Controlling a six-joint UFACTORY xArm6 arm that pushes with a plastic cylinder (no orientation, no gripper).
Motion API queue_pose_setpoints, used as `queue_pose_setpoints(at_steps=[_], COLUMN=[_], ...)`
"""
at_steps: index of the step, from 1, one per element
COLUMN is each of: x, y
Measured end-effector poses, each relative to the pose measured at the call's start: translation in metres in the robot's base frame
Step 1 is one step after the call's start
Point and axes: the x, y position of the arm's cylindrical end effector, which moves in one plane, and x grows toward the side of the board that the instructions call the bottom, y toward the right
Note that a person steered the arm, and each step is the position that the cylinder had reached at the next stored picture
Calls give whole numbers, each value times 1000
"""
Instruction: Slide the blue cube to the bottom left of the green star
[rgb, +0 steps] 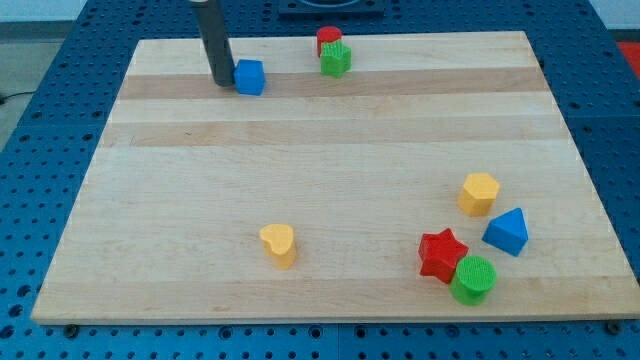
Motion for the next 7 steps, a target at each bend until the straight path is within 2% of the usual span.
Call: queue_pose_setpoints(at_steps=[2,4,5,6,7], x=[21,22,103,163,163], y=[24,81,113,181,288])
